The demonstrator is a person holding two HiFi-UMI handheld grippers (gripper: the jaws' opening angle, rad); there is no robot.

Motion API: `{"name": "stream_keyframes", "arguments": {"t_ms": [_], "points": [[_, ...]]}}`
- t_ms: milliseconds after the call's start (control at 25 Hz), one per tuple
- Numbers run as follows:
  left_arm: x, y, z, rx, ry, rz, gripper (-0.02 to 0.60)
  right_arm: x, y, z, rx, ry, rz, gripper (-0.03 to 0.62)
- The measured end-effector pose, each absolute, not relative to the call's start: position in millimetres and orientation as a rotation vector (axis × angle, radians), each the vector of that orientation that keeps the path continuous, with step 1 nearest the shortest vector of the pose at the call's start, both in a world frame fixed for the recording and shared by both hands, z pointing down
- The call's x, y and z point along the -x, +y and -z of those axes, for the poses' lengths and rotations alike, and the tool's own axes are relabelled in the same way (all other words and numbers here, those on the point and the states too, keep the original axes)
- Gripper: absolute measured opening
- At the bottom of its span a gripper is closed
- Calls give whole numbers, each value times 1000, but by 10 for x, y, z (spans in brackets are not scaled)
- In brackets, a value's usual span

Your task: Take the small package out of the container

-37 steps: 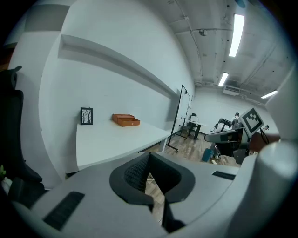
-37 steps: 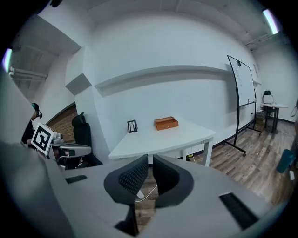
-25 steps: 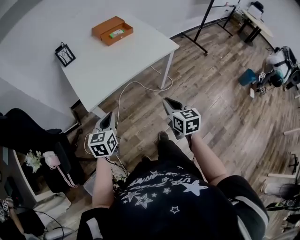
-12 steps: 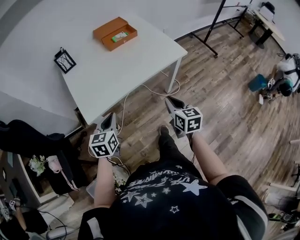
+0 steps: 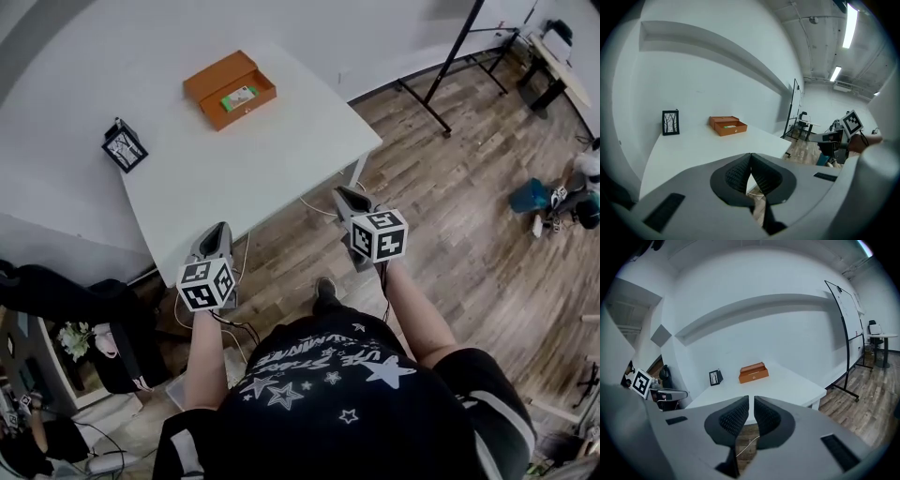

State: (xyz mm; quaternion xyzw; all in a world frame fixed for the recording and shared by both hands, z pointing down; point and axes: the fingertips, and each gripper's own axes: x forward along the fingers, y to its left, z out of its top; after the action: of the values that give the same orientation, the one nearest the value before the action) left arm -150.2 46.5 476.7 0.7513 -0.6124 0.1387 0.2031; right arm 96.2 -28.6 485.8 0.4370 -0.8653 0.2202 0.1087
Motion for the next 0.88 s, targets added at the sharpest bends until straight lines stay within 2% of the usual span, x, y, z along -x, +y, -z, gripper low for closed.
{"name": "stream_keyframes", "arguments": {"t_ms": [480, 880], "points": [[1123, -293, -4643, -2027, -1812, -382, 18, -1243, -1247, -4878, -1177, -2603, -680, 61], [1427, -896, -4697, -2023, -1825, -428, 18, -964, -1805, -4970, -1137, -2599, -702, 61]]}}
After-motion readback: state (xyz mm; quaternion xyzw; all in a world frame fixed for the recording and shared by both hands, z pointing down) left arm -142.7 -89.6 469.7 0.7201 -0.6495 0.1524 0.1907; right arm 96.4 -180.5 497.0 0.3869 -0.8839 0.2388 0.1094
